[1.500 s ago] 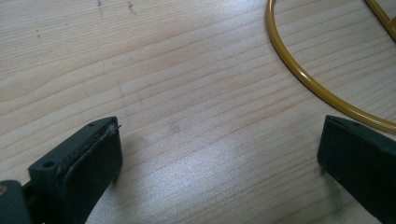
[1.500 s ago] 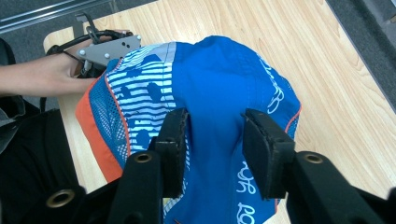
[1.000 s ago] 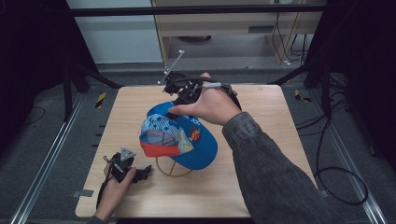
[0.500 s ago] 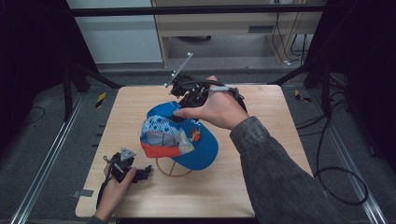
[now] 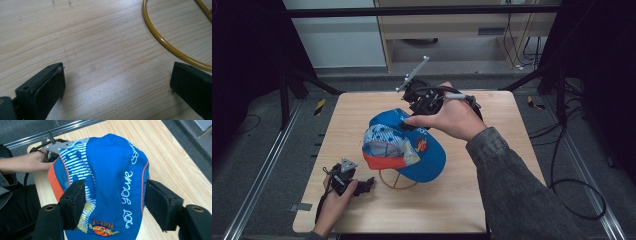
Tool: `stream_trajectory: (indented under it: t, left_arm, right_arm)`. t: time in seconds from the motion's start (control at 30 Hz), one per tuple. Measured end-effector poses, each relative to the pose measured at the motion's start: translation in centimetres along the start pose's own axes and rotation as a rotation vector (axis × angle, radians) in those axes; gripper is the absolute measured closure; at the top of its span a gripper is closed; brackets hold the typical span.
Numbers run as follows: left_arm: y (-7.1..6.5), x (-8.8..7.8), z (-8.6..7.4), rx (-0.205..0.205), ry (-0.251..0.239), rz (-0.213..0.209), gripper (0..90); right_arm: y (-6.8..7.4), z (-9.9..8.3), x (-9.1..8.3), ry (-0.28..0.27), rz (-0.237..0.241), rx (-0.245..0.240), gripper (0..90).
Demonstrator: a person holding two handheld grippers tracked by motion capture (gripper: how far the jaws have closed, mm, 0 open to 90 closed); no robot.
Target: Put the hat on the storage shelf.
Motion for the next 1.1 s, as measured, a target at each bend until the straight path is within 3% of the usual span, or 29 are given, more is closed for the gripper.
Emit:
stream_trajectory:
  t: [0.57,0.87,1.1]
  left_arm:
    - [0.0,0.0,0.0,0.000,0.000,0.000,0.0]
    - [0.0,0.0,0.0,0.000,0.000,0.000,0.0]
    - [0.0,0.0,0.0,-0.002,-0.003,0.000,0.0]
  right_arm:
    - [-0.9,-1.2,-1.2,-0.058,-0.072,0.012,14.2]
    - [-1.3,-2.3,-1.5,-0.076,-0.083,0.034,10.7]
    - [-1.6,-4.1,-2.0,-0.111,-0.110,0.057,8.2]
Point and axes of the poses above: each handheld gripper's, and its own axes: x roughly forward along the jaws, z roughly out of its top, y roughly to its left, the point moved 4 cm from there along x, roughly forward along the jaws, and after that the axes turned 2 degrees about x, right-handed, at the moved point
